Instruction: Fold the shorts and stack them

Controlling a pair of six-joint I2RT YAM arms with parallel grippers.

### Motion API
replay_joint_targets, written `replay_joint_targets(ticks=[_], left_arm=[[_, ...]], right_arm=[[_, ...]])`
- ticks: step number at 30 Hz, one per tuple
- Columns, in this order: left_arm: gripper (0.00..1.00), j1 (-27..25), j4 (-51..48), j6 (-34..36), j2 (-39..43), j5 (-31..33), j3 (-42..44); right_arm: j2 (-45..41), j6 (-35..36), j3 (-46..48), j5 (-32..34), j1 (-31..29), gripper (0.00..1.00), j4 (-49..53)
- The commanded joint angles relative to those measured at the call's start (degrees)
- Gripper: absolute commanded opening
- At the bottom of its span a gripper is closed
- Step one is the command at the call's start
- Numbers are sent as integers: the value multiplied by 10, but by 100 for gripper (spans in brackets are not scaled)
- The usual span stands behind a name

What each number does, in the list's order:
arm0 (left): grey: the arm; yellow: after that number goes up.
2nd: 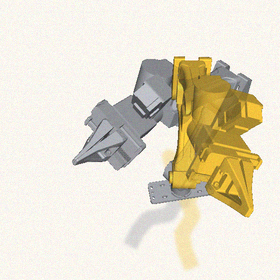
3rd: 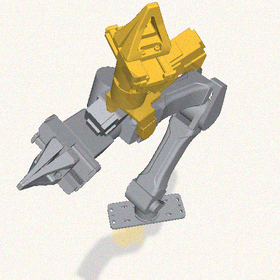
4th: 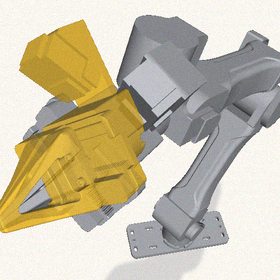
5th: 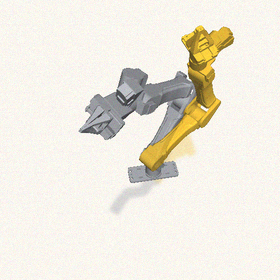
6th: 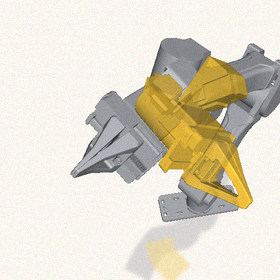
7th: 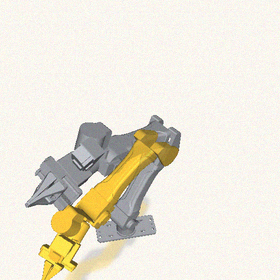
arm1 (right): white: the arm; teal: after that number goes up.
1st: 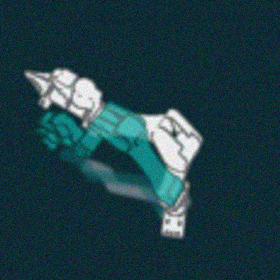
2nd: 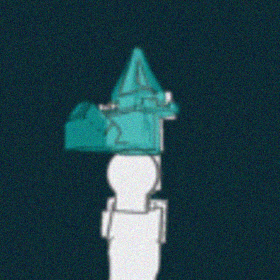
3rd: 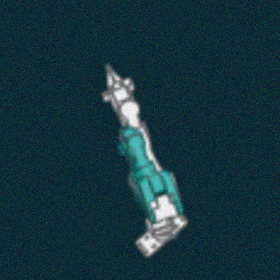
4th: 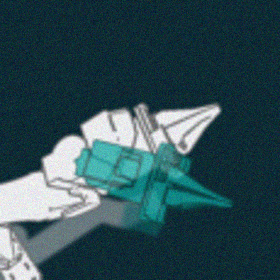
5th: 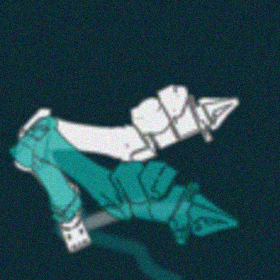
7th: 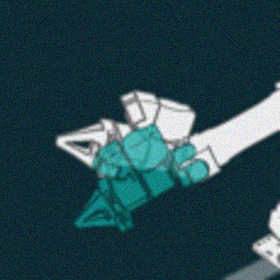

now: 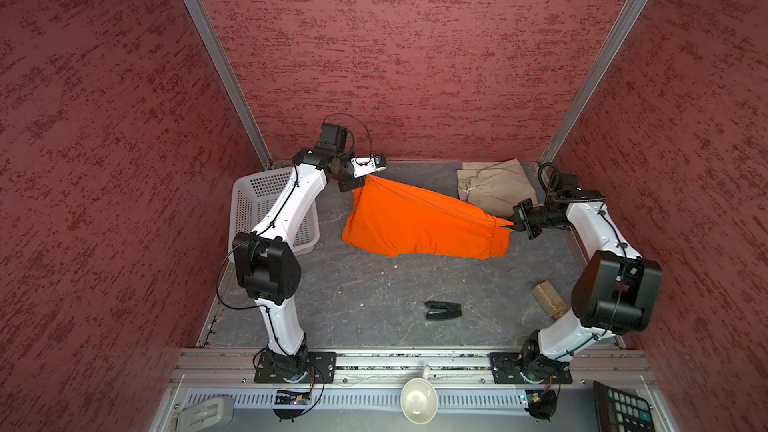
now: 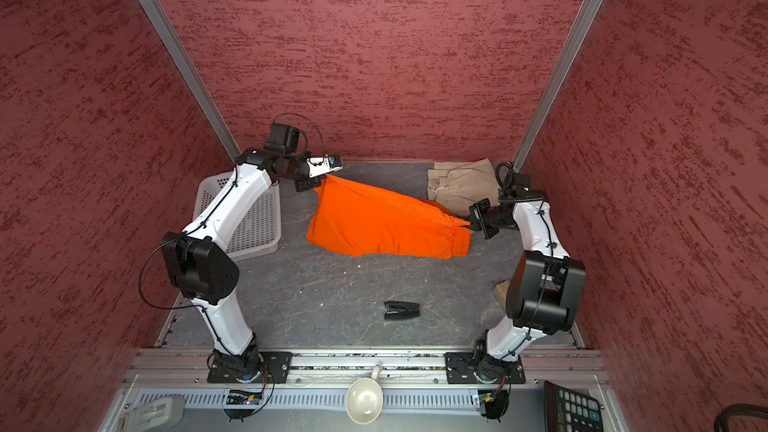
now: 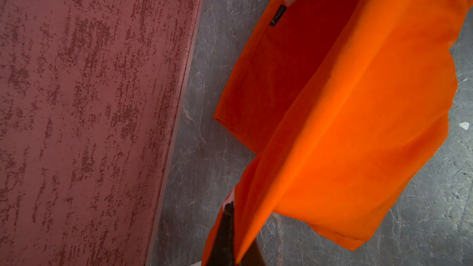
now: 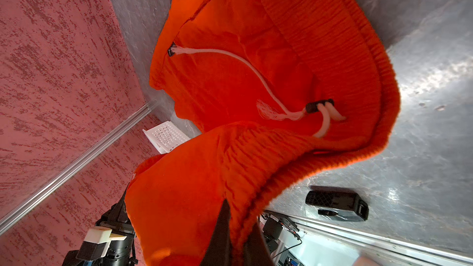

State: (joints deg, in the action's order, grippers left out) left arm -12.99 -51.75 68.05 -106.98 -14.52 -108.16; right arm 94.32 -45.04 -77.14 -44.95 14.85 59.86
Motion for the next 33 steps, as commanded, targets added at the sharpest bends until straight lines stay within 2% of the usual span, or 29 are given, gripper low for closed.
replay_joint_targets(ticks=[1, 9, 19, 25, 31, 33], left_arm=[[0, 20, 28, -12, -27, 7, -33], [0, 21, 49, -45, -95, -1, -101], [0, 17, 82, -66, -132, -15, -134], [1, 12, 98, -81, -184, -4, -173], [9, -5, 166, -116, -258, 41, -195], [16, -11, 187, -139, -285, 52, -203]], right_arm=[[21, -1, -27, 13, 12, 1, -22], [80, -4, -87, 7, 12, 2, -27], [119, -30, -100, -1, 12, 2, -65], [148, -51, -112, -6, 12, 3, -96], [184, -91, -115, -10, 12, 5, -159], [190, -114, -110, -8, 12, 8, -191]])
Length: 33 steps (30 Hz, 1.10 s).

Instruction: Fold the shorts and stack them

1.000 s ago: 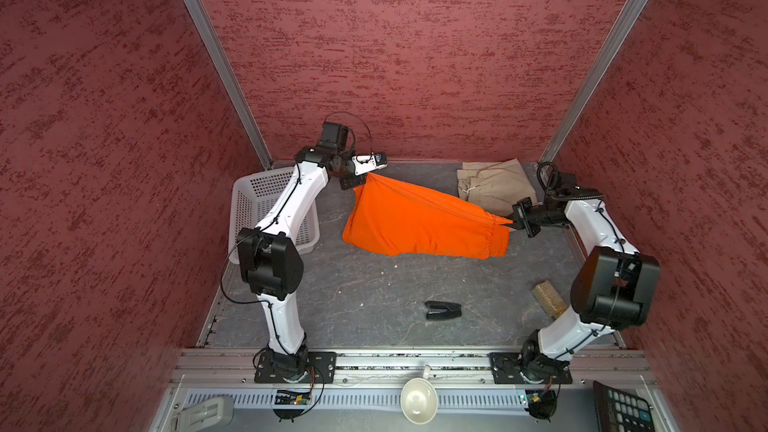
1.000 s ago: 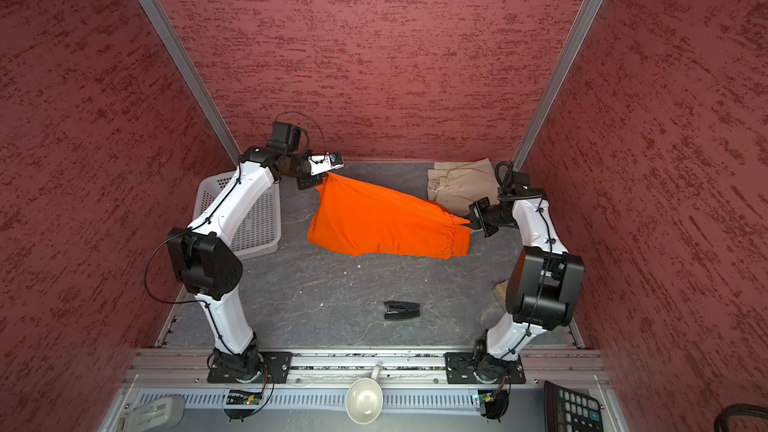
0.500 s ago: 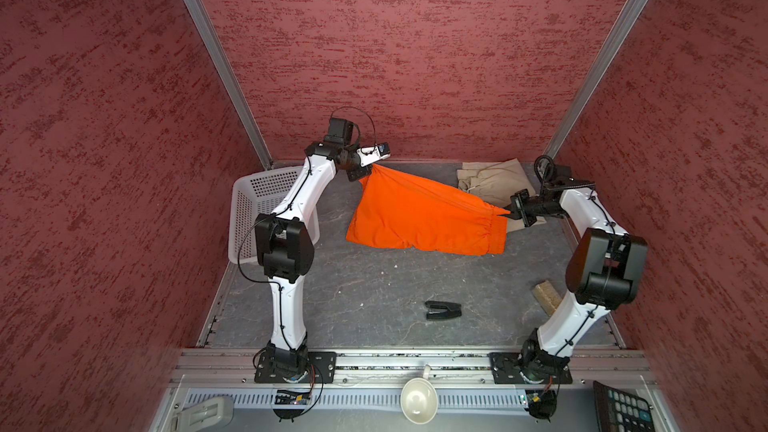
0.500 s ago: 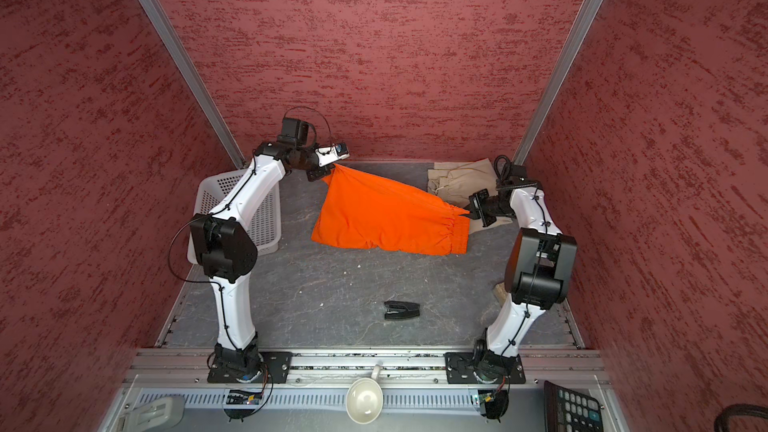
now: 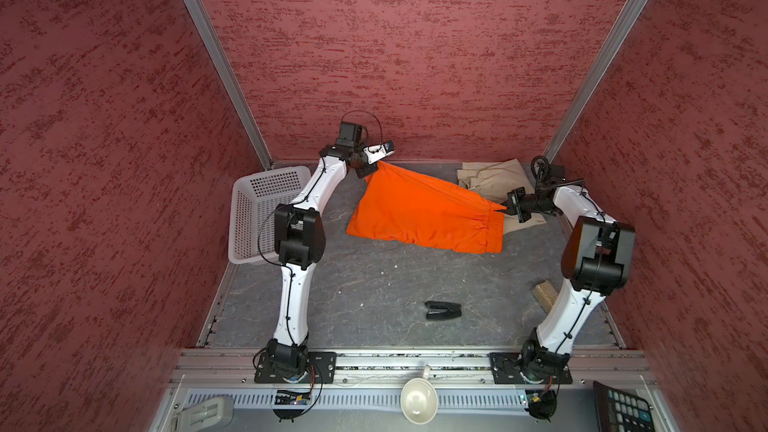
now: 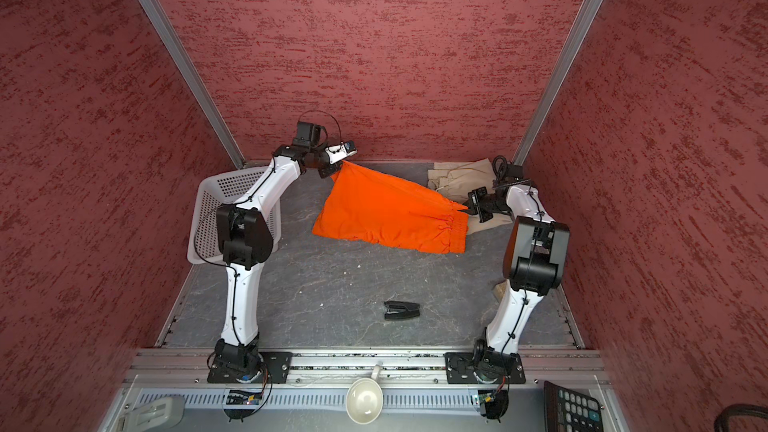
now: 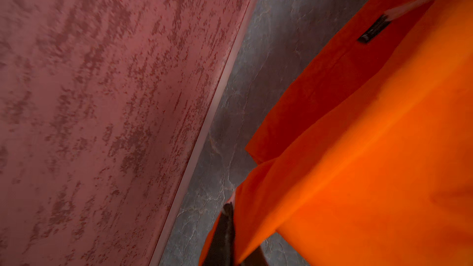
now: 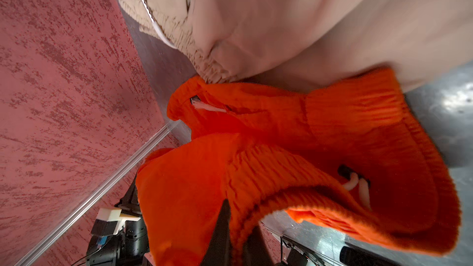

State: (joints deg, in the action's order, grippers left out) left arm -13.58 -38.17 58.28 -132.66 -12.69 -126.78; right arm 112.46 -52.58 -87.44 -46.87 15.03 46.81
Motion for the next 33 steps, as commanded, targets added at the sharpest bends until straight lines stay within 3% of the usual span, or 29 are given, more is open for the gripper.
replay_joint_targets(ticks=[1, 3, 5, 7, 11, 16, 22, 29, 33], left_arm=[[20, -8, 57, -50, -40, 39, -21], [37, -16, 75, -69, -62, 58, -29], [60, -23, 94, -85, -73, 79, -30], [73, -30, 100, -101, -79, 97, -35], [82, -39, 97, -130, -68, 135, -29], [84, -39, 69, -187, -18, 170, 21], [76, -48, 5, -310, 64, 157, 108], [47, -48, 39, -496, 144, -12, 282], [26, -47, 45, -556, 138, -46, 331]], right_arm=[[10, -51, -6, 13, 11, 11, -78], [11, -81, 4, 16, 10, 17, -123], [6, -109, 13, 23, 10, 25, -168], [-3, -132, 19, 33, 10, 35, -202], [-30, -142, 18, 82, 10, 48, -217], [-68, -110, 10, 162, 11, 50, -178], [-125, 1, 14, 251, -20, 42, -113], [-154, 27, 138, 228, -133, 14, -177], [-147, 19, 205, 228, -174, 2, -232]])
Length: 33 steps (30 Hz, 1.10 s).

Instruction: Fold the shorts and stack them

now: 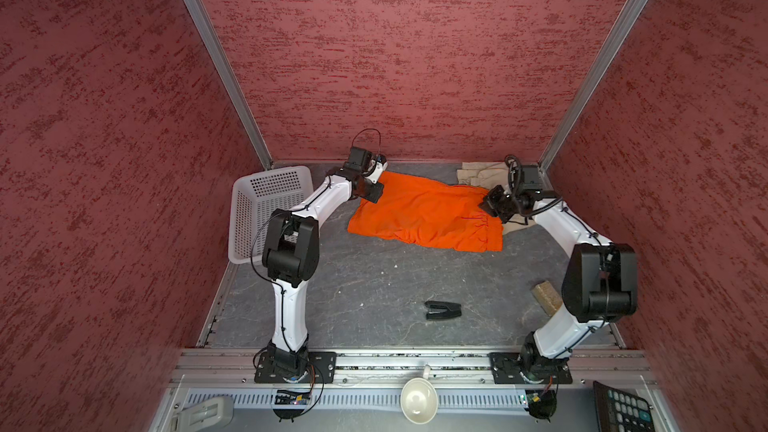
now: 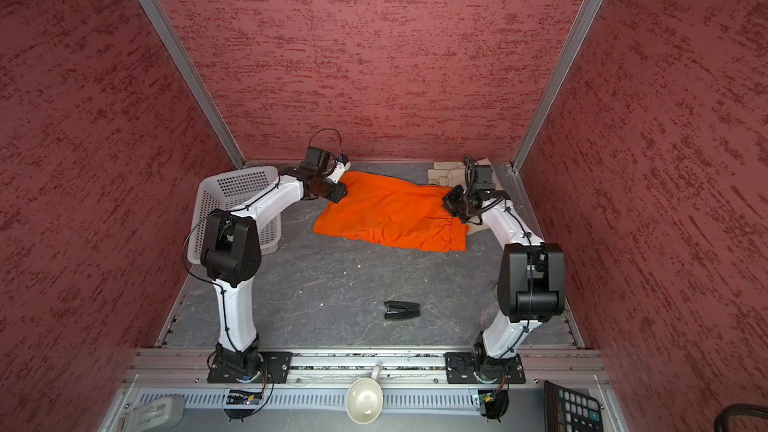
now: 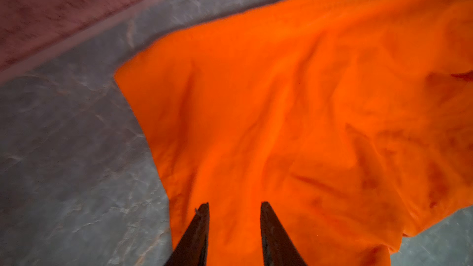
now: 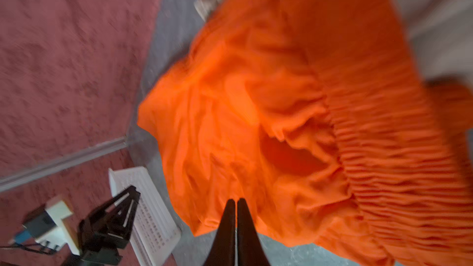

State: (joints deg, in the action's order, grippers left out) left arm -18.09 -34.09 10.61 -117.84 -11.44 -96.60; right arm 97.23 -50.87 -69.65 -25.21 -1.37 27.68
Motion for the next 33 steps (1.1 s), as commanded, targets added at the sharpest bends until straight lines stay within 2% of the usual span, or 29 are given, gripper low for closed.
replay_joint_targets(ticks=[1, 7, 17, 23, 27, 30, 33], left_arm=[[23, -3, 2, -83, -13, -58, 41], [15, 1, -36, -84, -29, -21, 84], [13, 4, -126, -84, -19, 8, 146], [13, -1, -119, -109, 75, 8, 278], [13, -9, -142, -128, 155, 5, 339], [15, -11, -159, -146, 219, -4, 341], [25, -11, -135, -176, 257, -27, 314]], right_arm=[[9, 0, 45, 9, -16, 0, -57], [22, 6, 105, 18, -32, 0, -91], [-4, 10, 247, 25, -33, 0, -136], [-102, -15, 370, 29, -34, 0, -139], [-213, -32, 423, 25, -40, 0, -91], [-299, -40, 413, 19, -42, 1, -54], [-335, -56, 386, 5, -42, 10, -84]])
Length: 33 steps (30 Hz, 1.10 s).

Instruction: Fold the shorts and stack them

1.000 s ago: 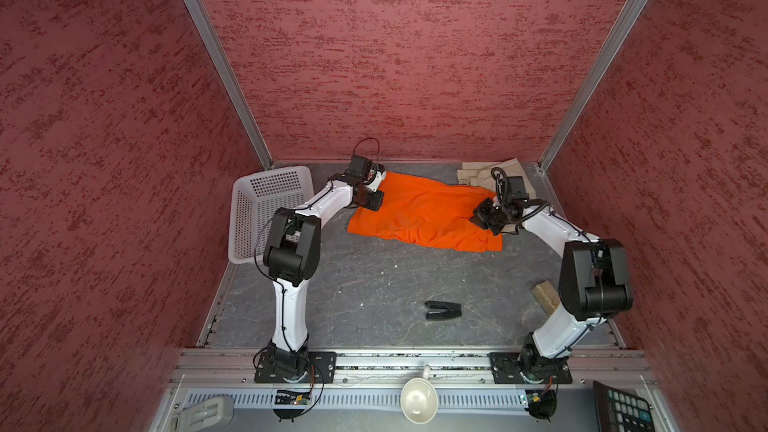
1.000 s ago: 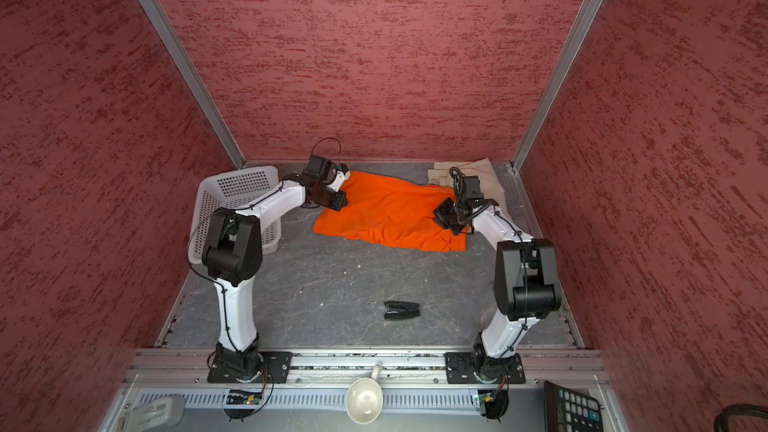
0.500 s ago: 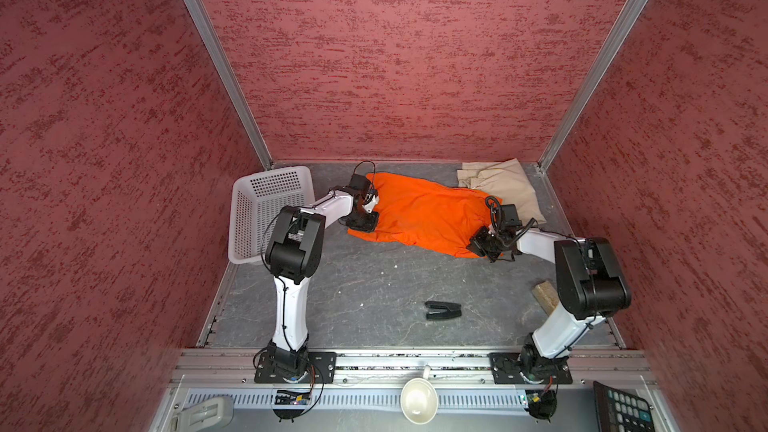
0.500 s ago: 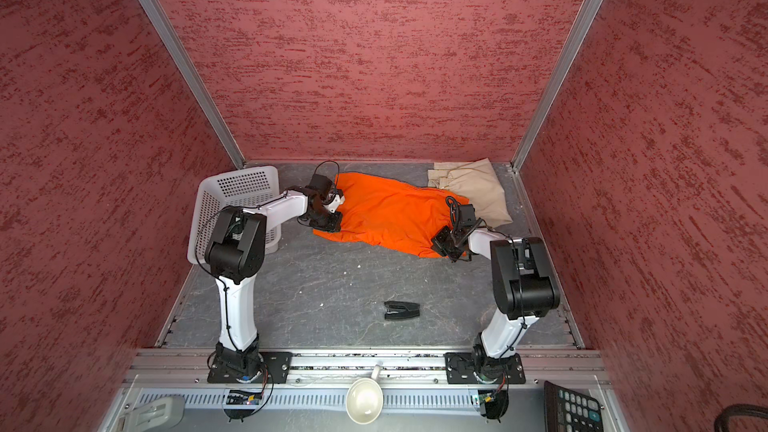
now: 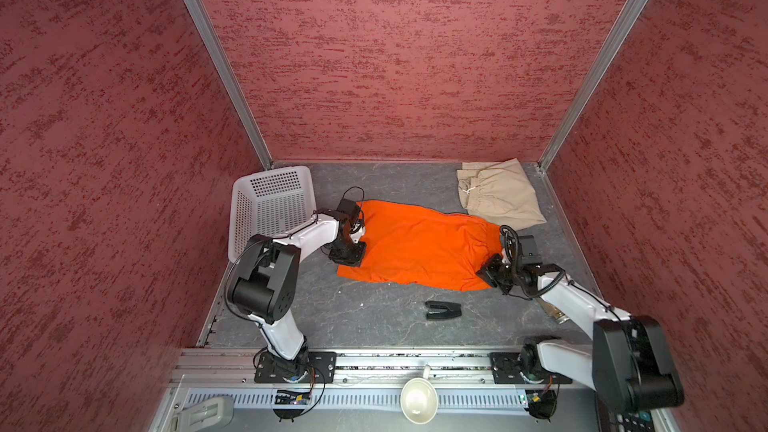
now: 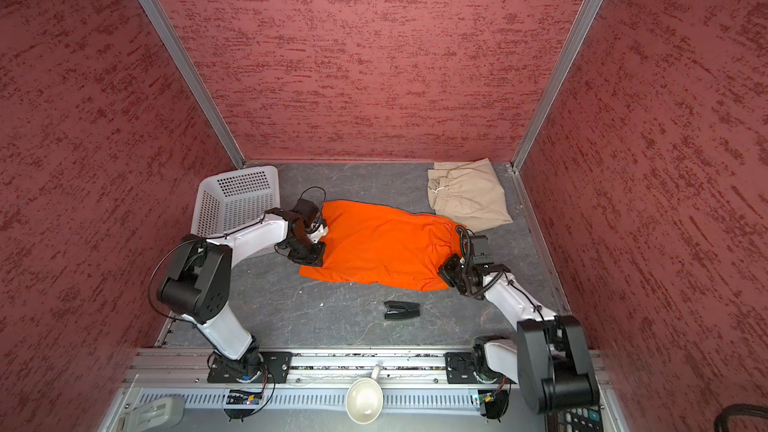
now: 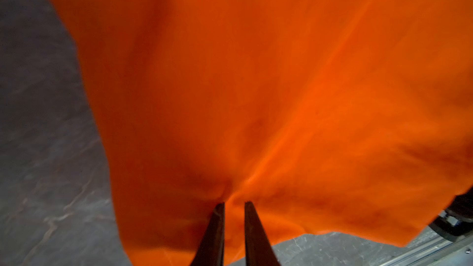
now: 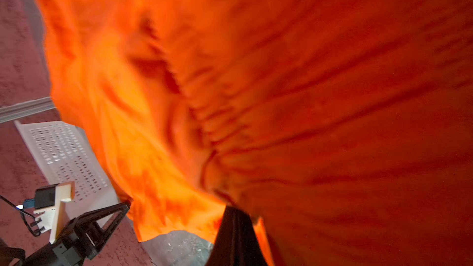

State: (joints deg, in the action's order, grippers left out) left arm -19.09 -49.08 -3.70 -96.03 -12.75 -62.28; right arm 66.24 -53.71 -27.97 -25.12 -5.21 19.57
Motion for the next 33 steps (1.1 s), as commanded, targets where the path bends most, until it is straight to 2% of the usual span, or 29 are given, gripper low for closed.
replay_joint_targets(ticks=[1, 4, 7, 11, 15, 18, 25, 27, 31, 33], left_arm=[[26, -1, 30, -49, 41, -24, -36], [24, 3, 71, -92, 15, -61, -52], [22, 9, 49, -137, -26, -76, -73], [23, 11, 40, -148, -40, -84, -50], [21, 24, 51, -163, -38, -74, -2], [16, 32, 45, -168, -45, -40, 26], [14, 56, 41, -164, -35, -10, 71], [19, 58, 35, -165, -14, -14, 59], [42, 64, -3, -199, 43, -25, 26], [49, 68, -15, -217, 69, -33, 30]], right_arm=[[-18, -32, -38, -6, -3, 10, -23], [44, -32, -76, -32, -17, 9, -74], [118, -3, -128, -32, -47, 7, -72], [191, 0, -136, -39, -59, 4, -90], [217, -6, -106, -29, -55, 3, -95], [230, 0, -93, -15, -44, 3, -68], [215, 20, -49, 22, 19, 6, 3], [204, 32, -54, 7, 20, 11, -7], [165, 25, -74, -33, 17, 24, -41], [147, 28, -83, -30, 18, 26, -33]])
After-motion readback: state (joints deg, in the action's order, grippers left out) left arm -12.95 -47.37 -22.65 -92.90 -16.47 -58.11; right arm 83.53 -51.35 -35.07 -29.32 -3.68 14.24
